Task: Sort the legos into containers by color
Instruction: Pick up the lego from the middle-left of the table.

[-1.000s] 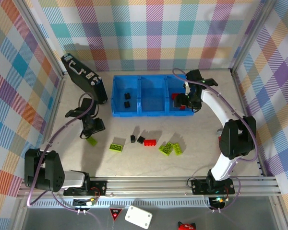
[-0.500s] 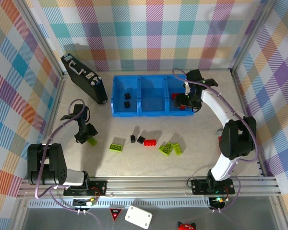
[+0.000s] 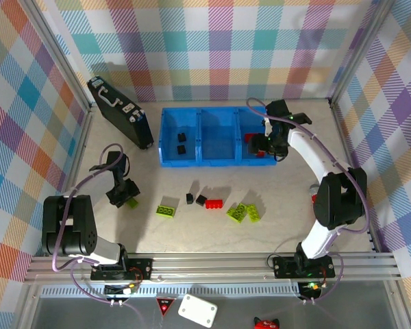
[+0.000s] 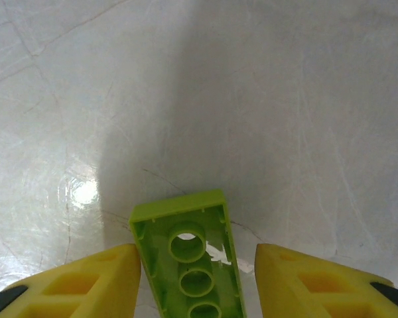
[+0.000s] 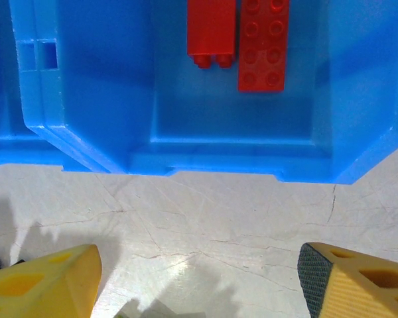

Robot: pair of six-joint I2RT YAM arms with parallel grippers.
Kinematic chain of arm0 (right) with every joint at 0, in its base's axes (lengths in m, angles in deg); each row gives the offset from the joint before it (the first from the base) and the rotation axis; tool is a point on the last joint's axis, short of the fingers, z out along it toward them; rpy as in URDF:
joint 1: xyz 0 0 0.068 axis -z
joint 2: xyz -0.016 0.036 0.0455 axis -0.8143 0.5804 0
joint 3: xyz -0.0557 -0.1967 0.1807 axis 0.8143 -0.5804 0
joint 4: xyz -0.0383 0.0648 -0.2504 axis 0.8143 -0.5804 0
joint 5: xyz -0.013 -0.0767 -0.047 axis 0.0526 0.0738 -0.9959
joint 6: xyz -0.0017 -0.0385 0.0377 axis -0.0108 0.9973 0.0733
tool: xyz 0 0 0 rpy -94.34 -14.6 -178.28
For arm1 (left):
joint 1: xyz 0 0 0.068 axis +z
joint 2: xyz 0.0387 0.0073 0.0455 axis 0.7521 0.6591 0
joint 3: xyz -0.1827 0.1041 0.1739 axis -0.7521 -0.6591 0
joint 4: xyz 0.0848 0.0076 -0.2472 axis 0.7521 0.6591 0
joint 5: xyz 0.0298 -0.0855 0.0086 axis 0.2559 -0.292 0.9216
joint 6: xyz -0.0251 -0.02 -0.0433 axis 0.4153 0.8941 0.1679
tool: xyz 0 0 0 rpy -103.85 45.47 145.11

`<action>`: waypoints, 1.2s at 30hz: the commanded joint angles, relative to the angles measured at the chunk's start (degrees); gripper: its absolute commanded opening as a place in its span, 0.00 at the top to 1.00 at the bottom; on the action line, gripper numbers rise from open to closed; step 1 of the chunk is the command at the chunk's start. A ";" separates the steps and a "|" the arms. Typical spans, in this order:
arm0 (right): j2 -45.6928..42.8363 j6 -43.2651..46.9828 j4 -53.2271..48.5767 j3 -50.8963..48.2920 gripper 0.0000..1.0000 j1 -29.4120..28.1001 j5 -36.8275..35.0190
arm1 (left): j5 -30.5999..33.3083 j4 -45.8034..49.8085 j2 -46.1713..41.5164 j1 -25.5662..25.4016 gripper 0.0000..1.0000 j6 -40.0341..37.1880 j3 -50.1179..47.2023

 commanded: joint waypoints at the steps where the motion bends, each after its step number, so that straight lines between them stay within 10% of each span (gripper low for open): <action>1: -1.75 0.64 -0.55 -0.66 0.21 -0.24 -0.05 | 0.97 -0.34 0.84 0.72 0.52 -0.75 -1.09; 36: -2.80 0.64 -0.90 -1.89 0.21 -0.18 -0.14 | -0.95 3.65 -4.40 -2.43 0.68 -4.85 4.22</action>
